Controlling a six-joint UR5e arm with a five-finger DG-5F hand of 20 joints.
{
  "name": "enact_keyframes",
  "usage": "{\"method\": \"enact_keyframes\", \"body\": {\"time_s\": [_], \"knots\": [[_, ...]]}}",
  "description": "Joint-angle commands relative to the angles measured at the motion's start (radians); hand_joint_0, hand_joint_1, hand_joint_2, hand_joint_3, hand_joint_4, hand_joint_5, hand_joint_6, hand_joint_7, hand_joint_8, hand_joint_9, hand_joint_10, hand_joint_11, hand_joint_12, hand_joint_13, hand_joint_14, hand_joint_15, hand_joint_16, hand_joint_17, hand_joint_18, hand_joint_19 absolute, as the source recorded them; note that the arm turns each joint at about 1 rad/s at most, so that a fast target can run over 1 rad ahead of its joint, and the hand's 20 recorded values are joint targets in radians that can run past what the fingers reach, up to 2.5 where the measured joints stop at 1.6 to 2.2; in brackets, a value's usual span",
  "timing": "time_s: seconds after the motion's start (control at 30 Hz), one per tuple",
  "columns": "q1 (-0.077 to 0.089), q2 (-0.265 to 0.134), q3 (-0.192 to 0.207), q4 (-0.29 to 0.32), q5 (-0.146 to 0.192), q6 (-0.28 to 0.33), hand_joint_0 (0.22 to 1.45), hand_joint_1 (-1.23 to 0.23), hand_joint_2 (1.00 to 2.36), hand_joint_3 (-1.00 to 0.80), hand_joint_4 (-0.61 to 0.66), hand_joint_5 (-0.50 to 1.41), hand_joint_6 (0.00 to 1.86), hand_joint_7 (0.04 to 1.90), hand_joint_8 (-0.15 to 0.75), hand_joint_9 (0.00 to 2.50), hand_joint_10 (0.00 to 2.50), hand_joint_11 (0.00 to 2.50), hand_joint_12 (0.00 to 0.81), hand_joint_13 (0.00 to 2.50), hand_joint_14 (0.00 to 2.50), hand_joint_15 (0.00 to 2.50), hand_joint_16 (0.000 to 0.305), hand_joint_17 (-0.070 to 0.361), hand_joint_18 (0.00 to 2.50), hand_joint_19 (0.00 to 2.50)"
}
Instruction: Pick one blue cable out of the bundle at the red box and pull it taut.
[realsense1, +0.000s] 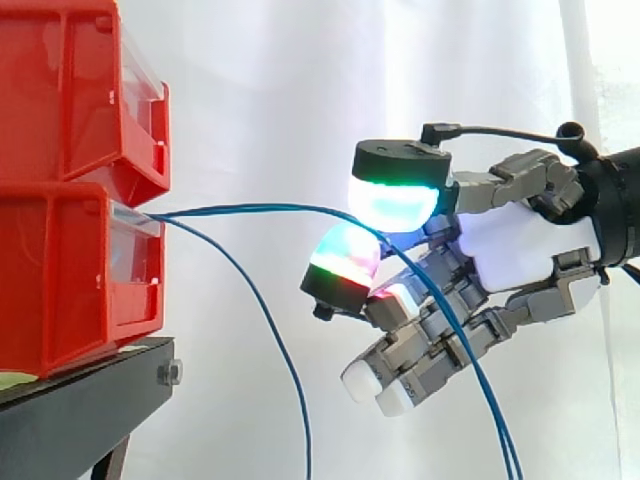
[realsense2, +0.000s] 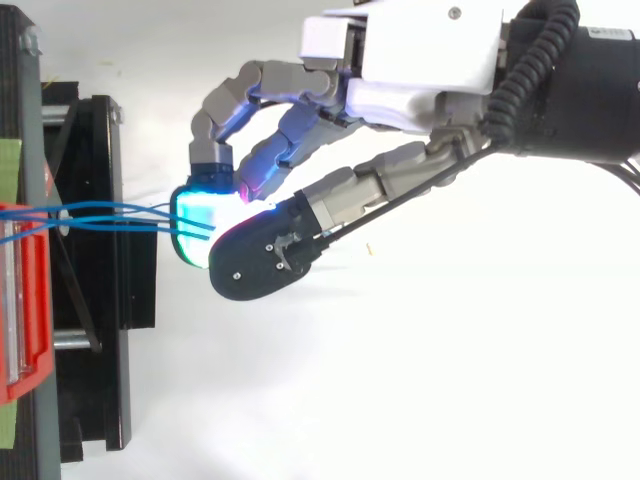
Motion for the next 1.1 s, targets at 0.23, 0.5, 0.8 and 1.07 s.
{"method": "enact_keyframes", "body": {"time_s": [0.23, 0.5, 0.8, 1.07], "knots": [[0.001, 0.000, 0.000, 0.000, 0.000, 0.003, 0.70, -0.81, 1.01, -0.39, 0.00, -0.23, 0.92, 0.92, 0.253, 0.92, 0.01, 1.12, 0.367, 0.65, 0.01, 0.38, 0.049, 0.111, 0.55, 0.19], [0.002, 0.000, 0.000, 0.000, -0.003, 0.006, 0.78, -0.87, 1.00, -0.50, 0.01, -0.23, 0.93, 0.90, 0.232, 0.91, 0.01, 1.10, 0.352, 0.66, 0.01, 0.37, 0.048, 0.109, 0.57, 0.16], [0.002, 0.000, 0.000, 0.000, -0.005, 0.006, 0.72, -0.93, 1.00, -0.50, 0.01, -0.23, 0.92, 0.91, 0.225, 0.89, 0.01, 1.10, 0.351, 0.66, 0.01, 0.37, 0.048, 0.108, 0.59, 0.15], [0.002, 0.000, 0.000, 0.000, 0.000, 0.006, 0.55, -0.99, 1.00, -0.50, 0.04, -0.24, 0.93, 0.89, 0.237, 0.86, 0.01, 1.09, 0.360, 0.64, 0.01, 0.38, 0.050, 0.112, 0.59, 0.18]]}}
